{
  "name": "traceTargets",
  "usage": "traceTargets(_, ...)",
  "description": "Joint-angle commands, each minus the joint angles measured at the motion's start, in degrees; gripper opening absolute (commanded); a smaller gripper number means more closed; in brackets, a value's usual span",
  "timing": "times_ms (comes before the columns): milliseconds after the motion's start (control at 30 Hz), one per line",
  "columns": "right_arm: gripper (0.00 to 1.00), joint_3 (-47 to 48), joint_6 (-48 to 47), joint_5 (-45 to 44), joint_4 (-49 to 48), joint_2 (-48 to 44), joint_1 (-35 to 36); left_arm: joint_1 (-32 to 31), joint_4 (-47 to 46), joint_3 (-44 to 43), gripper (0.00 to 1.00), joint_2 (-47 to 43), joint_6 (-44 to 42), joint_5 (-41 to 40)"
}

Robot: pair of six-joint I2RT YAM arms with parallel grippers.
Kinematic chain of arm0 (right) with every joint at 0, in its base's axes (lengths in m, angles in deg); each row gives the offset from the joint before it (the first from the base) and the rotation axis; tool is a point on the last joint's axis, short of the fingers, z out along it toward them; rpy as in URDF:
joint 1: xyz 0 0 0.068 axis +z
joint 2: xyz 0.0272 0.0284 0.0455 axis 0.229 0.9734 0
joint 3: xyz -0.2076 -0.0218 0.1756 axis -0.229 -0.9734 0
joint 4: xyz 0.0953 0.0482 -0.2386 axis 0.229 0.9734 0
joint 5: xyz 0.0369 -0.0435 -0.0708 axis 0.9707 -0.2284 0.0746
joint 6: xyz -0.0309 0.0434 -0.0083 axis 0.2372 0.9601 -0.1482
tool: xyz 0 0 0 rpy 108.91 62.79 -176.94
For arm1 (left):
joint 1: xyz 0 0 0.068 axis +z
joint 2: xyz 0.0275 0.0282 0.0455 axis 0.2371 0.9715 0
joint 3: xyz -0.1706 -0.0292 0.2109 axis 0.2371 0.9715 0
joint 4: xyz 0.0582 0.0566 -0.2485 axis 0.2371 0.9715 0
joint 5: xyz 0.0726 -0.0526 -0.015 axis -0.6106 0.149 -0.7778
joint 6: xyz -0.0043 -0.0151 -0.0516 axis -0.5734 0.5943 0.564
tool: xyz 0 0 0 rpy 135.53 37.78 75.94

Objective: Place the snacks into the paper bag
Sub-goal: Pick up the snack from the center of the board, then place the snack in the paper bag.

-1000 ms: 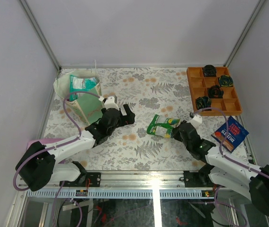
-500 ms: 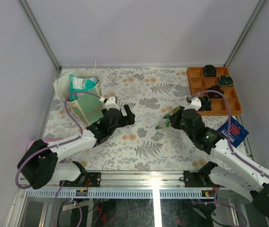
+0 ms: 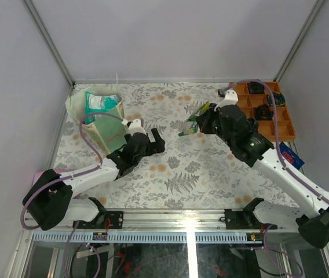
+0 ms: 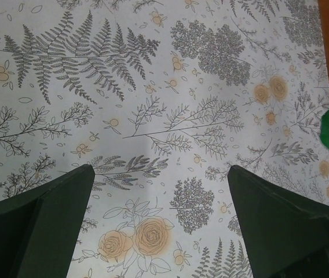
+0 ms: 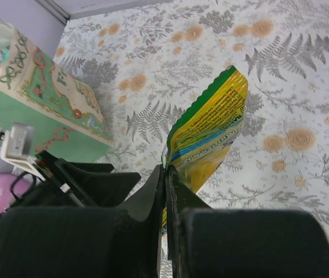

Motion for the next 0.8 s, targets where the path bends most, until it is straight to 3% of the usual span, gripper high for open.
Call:
traceTargets(0,0.0,10.32,-4.29,2.48,-1.77,4.51,0.42,0.48,-2.69,0.68,1.0,0.79,2.74,-3.11)
traceTargets(433,0.0,37.12,-8.18,5.4,0.16,22.9,5.67,0.45,-3.31,5.27,1.0,-2.72,8.93,-9.19)
traceTargets(767,0.0,49.81,-9.76,8.45,1.47,31.33,9.6,-1.32,0.69,9.1,1.0,-8.15,8.27,-6.4)
